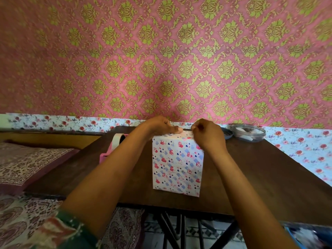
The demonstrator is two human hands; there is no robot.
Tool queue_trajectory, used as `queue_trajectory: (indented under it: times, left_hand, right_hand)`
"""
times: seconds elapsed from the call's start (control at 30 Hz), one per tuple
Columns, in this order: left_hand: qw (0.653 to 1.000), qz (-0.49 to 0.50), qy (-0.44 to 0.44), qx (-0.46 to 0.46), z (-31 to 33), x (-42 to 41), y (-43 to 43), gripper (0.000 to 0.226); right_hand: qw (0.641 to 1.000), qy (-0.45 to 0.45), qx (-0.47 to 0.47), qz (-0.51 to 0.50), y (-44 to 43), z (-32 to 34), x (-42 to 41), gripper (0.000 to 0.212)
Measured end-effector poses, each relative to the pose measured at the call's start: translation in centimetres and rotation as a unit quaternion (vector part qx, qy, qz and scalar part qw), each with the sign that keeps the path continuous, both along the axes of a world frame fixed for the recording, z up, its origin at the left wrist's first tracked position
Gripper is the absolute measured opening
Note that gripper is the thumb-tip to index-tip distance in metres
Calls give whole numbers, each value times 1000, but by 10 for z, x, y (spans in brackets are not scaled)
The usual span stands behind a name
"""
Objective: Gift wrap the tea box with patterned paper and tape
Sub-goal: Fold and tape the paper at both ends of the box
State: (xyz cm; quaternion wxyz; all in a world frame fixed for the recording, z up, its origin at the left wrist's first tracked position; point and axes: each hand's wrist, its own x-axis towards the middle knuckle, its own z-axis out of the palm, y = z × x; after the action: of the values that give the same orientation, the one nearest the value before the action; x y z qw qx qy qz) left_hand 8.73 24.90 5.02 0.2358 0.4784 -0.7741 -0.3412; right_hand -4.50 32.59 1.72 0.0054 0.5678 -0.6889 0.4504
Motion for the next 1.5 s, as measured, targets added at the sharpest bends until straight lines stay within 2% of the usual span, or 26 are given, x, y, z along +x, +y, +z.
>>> queue_trajectory:
  times: [0.1, 0.2, 0.3, 0.47, 0.6, 0.73, 0.8, 0.87, 0.97, 1.03, 1.13, 1.27, 1.4, 1.5]
  left_hand:
    - [1000, -7, 7, 5, -1, 1, -2, 37]
    - [1000, -15, 10, 13, 0, 1, -3, 33]
    - [1000, -15, 6, 8, 0, 1, -3, 32]
    - [999, -27, 8, 16, -2, 3, -7, 25]
    - [999, -22, 34, 3, -1, 12, -9, 35]
    - [992, 65, 105, -18, 5, 52, -17, 29]
    - [988, 135, 47, -53, 4, 82, -24, 28]
    - [979, 192, -49, -56, -1, 111, -25, 27]
    - [966, 230, -111, 31, -22, 141, -24, 22]
    - [965, 231, -77, 91, -38, 147, -19, 35]
    - [956, 242, 40, 157, -50, 140, -10, 50]
    - [935, 269, 130, 192, -52, 138, -9, 55]
    - [929, 280, 123, 207, -48, 137, -9, 48]
    - [930, 276, 123, 210, -41, 135, -3, 33]
  right_hand:
    - [984, 169, -46, -20, 23, -8, 18, 38]
    - [966, 259, 12, -8, 39, -20, 38, 63]
    - [943, 325, 47, -45, 35, -32, 46, 69]
    - [929, 361, 82, -26, 35, -30, 47, 72]
    - [925, 368, 90, -17, 34, -27, 46, 76]
    - [925, 365, 98, -24, 34, -28, 48, 78]
    - [925, 364, 101, -29, 33, -26, 49, 79]
    - [927, 360, 104, -31, 32, -27, 51, 80]
    - [928, 355, 105, -35, 32, -28, 52, 82]
    - [930, 352, 100, -39, 33, -28, 54, 82]
    - [933, 344, 93, -43, 32, -31, 56, 84]
    - [937, 337, 82, -38, 33, -34, 56, 87]
    - [941, 330, 63, -36, 32, -37, 57, 88]
    - [941, 331, 56, -38, 32, -39, 57, 88]
